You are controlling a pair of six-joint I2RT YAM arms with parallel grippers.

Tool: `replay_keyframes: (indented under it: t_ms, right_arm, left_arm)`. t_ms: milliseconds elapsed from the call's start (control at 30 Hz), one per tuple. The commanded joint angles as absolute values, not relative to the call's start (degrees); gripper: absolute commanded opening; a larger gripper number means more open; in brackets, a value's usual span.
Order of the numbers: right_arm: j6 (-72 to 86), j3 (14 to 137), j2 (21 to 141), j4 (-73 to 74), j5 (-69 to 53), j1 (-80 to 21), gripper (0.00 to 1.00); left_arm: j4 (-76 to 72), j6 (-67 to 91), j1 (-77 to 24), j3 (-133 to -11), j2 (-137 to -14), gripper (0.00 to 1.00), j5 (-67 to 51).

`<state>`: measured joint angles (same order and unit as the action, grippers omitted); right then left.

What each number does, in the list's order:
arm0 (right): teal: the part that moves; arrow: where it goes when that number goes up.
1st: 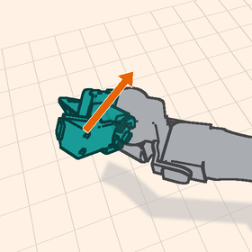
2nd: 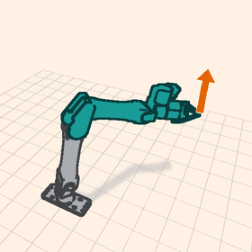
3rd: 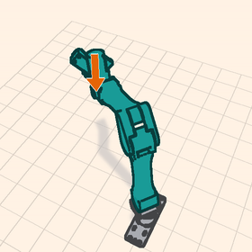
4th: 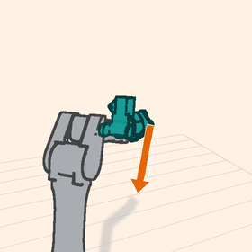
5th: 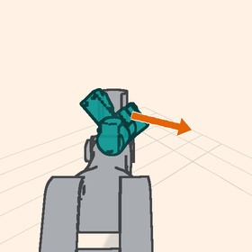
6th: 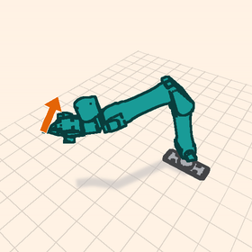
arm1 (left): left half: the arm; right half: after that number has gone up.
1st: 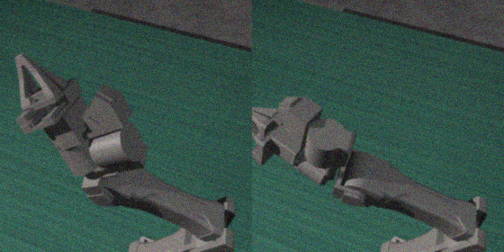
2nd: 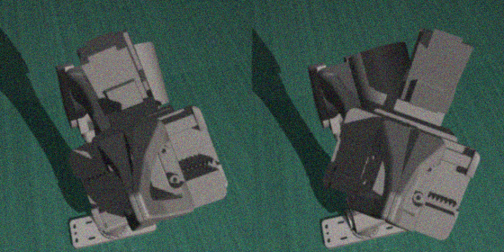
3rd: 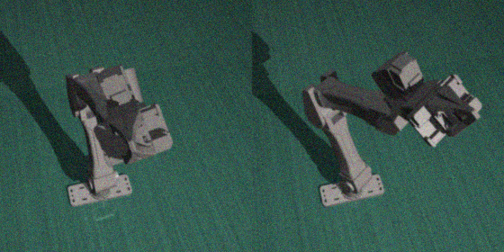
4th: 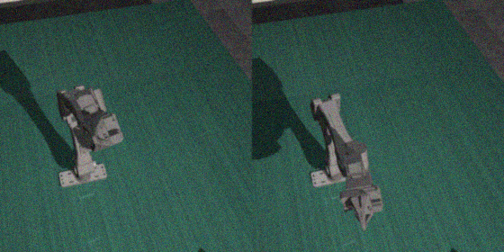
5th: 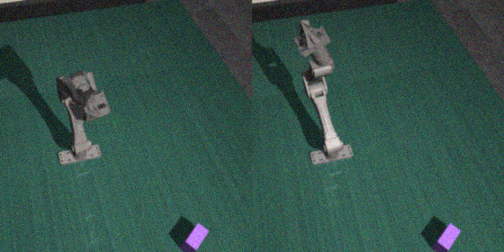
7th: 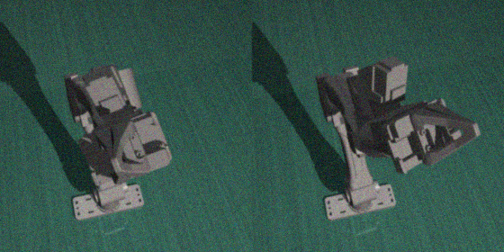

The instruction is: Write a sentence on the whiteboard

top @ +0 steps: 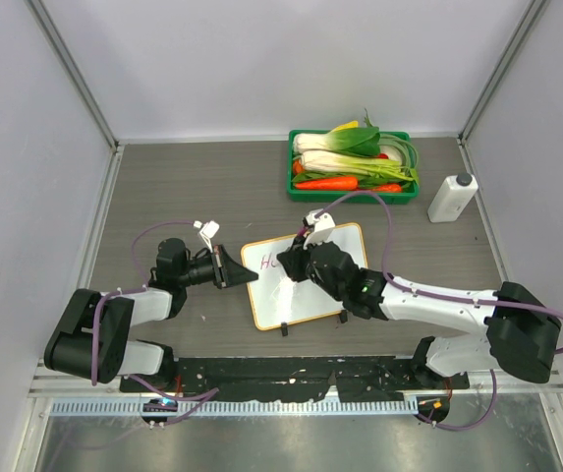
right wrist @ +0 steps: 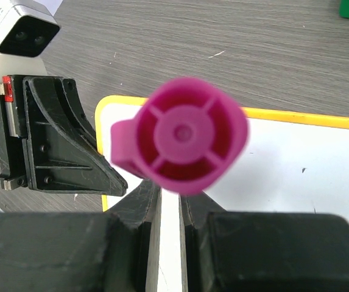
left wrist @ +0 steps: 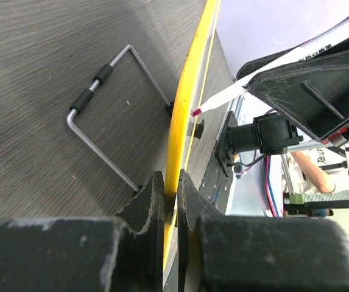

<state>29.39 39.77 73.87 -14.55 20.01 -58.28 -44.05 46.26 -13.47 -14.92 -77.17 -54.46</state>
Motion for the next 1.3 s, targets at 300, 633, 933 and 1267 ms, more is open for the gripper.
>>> replay_keyframes:
  t_ms: [300, 633, 933, 1267]
  right_arm:
    - [28.13, 42.89, 74.53, -12.57, 27.07, -58.01, 0.01]
    - [28.39, 43.68, 76.29, -14.68, 21.62, -58.01, 0.01]
    - [29.27, 41.57, 73.05, -16.43, 20.48, -57.75, 0.02]
    - [29.53, 39.38, 70.4, -16.52, 22.06, -56.34, 0.02]
  left_arm:
    - [-41.48, 44.65, -13.45, -15.56, -78.05, 0.0, -50.8]
    - [-41.48, 44.65, -13.45, -15.56, -78.13, 0.0, -50.8]
    - [-41.4, 44.65, -13.45, -15.56, -77.96, 0.0, -50.8]
    - [-41.4, 44.65, -13.45, -15.56, -77.87, 0.0, -50.89]
